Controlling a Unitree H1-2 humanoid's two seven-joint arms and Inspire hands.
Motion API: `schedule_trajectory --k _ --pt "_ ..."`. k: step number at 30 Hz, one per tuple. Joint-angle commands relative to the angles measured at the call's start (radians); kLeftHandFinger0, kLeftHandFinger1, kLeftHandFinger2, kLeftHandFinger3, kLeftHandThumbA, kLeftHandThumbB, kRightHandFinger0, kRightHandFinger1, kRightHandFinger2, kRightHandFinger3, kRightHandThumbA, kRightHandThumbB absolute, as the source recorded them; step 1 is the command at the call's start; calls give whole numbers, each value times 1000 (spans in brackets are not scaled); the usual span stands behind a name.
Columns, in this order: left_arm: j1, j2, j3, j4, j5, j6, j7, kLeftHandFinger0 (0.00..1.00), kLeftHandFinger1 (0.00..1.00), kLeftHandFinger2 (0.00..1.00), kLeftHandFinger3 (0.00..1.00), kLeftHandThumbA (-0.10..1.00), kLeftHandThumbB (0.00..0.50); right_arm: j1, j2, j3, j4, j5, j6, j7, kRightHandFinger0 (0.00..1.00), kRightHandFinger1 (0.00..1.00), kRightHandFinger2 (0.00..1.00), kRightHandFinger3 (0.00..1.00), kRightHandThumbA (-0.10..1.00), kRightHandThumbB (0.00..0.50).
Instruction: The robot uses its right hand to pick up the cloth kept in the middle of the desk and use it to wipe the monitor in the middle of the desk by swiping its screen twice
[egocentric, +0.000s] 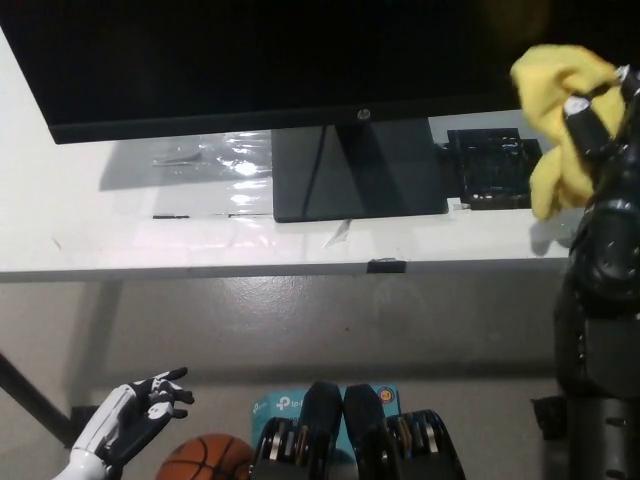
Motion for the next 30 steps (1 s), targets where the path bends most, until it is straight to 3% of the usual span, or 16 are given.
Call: schedule_trajectory --k 1,2,4,7,9,12,15,16,17,18,19,20,21,23,26,30 --pt "4 9 10 -39 -8 -30 -6 763 792 879 1000 365 43 -83 16 -42 -69 126 18 -7 0 0 143 208 -100 207" --pt "5 10 13 -35 -13 -34 -8 763 789 881 1000 366 37 -84 17 -43 -65 127 17 -6 0 0 211 241 -100 161" --pt "4 10 13 -36 -10 -31 -5 761 785 880 1000 364 34 -119 30 -66 -92 123 30 -56 0 0 180 112 -100 212" --pt "4 12 12 -32 -6 -33 -5 759 782 877 1000 357 46 -148 33 -79 -88 119 -3 -84 0 0 188 62 -100 194" --pt "2 12 11 -27 -6 -37 -6 758 780 870 1000 368 59 -171 24 -78 -74 111 -9 -94 0 0 232 130 -100 151" --pt "4 12 8 -40 -5 -28 -7 763 787 874 1000 356 50 -196 11 -71 -54 89 -9 -115 0 0 253 204 -100 150" --pt "3 14 9 -30 -7 -39 -10 764 788 872 1000 355 57 -220 -45 33 -5 -129 69 -187 0 0 187 262 -100 168" --pt "6 12 11 -33 -9 -38 -8 764 790 867 1000 350 62 -229 -66 74 8 -180 117 -185 0 0 186 502 -100 158" --pt "6 13 10 -33 -8 -38 -10 752 783 861 1000 349 66 -238 -82 104 36 -216 115 -196 0 0 146 485 -100 117" --pt "9 16 8 -35 -5 -37 -10 740 774 855 1000 348 62 -244 -108 148 81 -261 101 -202 0 0 140 358 -100 79" --pt "8 18 5 -33 -1 -38 -11 735 775 863 1000 348 56 -271 -142 208 168 -324 80 -221 0 0 140 138 -100 80" --pt "7 17 6 -31 -4 -38 -12 731 775 868 1000 346 64 -290 -159 240 210 -337 101 -207 0 0 192 37 -100 124" --pt "6 17 7 -30 -7 -36 -13 731 774 870 1000 341 68 -304 -175 271 246 -357 94 -207 0 0 237 25 -100 191" --pt "5 18 6 -25 -5 -43 -14 724 767 869 1000 338 68 -327 -204 331 297 -391 110 -195 0 13 286 0 -100 227" --pt "1 24 3 -29 -1 -42 -17 719 768 880 1000 335 79 -400 -268 497 443 -499 136 -126 0 31 366 56 -100 116" --pt "4 28 -3 -36 4 -29 -20 729 784 892 1000 334 90 -462 -295 646 585 -572 144 -113 0 0 302 22 -100 32"
